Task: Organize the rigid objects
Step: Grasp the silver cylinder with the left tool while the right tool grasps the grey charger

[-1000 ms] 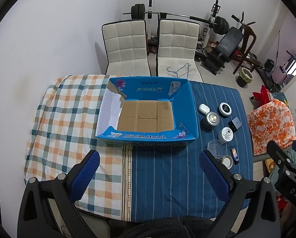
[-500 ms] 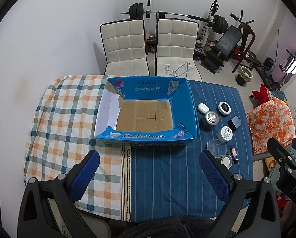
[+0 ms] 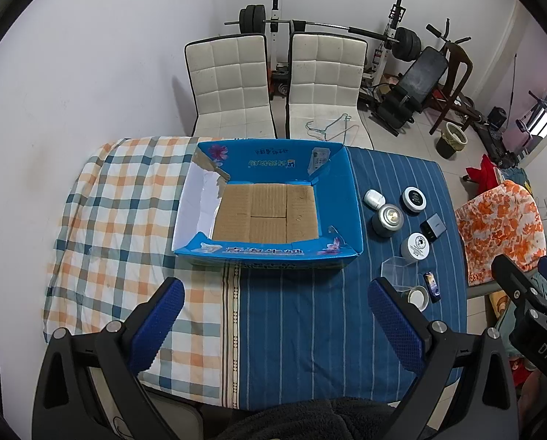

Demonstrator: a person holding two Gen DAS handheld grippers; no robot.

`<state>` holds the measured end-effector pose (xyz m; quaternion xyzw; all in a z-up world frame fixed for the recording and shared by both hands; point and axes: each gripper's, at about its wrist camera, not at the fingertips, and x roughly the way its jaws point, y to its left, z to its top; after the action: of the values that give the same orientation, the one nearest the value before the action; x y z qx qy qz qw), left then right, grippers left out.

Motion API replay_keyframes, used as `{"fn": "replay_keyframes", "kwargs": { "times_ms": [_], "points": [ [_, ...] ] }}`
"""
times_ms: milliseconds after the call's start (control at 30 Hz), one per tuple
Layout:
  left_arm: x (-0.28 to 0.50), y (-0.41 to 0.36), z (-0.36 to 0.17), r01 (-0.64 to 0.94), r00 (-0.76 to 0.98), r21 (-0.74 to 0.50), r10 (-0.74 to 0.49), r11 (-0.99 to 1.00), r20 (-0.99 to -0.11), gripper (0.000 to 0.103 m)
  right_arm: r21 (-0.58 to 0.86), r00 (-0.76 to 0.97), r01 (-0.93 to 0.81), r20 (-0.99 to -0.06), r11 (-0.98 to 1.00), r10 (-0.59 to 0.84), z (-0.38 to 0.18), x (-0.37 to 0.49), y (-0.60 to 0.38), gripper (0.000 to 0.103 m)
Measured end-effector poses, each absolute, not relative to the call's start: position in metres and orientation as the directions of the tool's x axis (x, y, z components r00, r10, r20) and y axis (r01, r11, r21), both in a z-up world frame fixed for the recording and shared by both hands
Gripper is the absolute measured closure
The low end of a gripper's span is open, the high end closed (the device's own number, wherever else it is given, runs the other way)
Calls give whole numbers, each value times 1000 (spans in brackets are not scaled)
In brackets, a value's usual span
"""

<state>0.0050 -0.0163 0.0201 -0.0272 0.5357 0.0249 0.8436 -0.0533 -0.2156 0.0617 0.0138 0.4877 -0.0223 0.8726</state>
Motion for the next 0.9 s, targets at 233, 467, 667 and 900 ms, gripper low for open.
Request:
{"fn": "replay_keyframes", "kwargs": {
  "times_ms": [233,467,667,900],
  "points": [
    [26,-41,5,-28,423,-55,-38,998,-906,0,58,439,167,-898,984,-21,20,-19,-273,0],
    [89,-94,-33,67,378,-74,-94,995,-921,0,25,339,224,-939,974,-53,-50,44,-349,0],
    [153,-157,-90,159,265,-105,-145,982,-953,0,-17,214,186,-975,982,-57,-133,116,-400,0],
    [214,-233,-163,209,151,-73,-106,975,-983,0,-22,55,179,-998,984,-32,-232,186,-445,0]
  ]
}}
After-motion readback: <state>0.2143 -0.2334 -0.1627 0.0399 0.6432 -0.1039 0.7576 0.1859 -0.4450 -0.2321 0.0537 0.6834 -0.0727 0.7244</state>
